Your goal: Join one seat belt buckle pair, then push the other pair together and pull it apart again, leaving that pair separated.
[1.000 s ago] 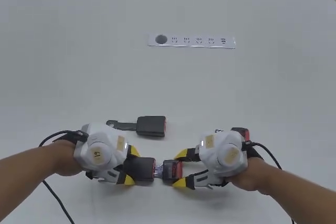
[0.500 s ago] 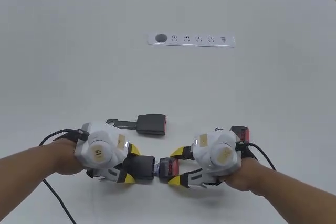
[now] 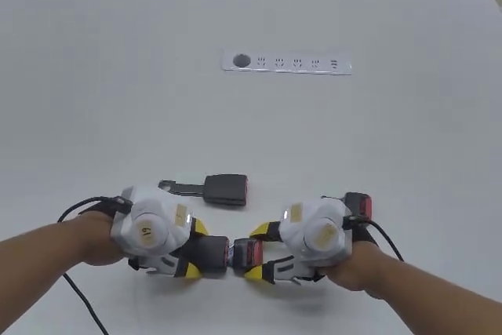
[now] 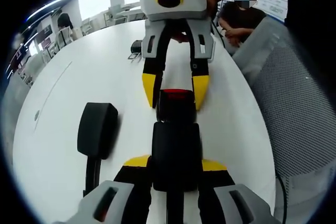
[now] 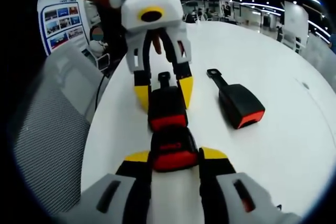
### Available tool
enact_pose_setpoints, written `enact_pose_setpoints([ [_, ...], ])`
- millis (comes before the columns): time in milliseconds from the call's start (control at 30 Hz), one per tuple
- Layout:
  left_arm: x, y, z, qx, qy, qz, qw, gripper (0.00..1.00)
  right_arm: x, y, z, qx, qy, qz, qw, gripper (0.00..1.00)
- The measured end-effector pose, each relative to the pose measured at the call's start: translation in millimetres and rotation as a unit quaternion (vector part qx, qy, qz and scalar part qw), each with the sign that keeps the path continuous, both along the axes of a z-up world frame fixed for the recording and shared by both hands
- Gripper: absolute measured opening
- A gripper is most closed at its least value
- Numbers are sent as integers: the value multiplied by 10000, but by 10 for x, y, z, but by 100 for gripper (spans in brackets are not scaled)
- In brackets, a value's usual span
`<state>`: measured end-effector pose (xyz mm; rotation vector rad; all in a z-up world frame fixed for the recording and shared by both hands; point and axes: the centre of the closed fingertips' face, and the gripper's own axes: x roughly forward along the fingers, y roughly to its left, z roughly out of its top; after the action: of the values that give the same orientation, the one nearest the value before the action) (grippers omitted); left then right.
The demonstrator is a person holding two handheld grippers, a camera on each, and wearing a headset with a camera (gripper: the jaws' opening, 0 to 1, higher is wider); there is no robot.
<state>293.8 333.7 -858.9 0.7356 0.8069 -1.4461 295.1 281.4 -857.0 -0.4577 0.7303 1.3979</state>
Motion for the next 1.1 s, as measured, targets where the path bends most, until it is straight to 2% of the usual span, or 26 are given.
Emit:
enact_pose_setpoints([
  [533, 1, 0, -2, -9, -16, 8, 10000, 35, 0, -15, -7, 30, -48, -88, 9999, 35],
  [1100, 1, 5, -14, -138, -34, 62, 9999, 35, -3, -35, -9, 193, -99, -75, 9997, 35],
])
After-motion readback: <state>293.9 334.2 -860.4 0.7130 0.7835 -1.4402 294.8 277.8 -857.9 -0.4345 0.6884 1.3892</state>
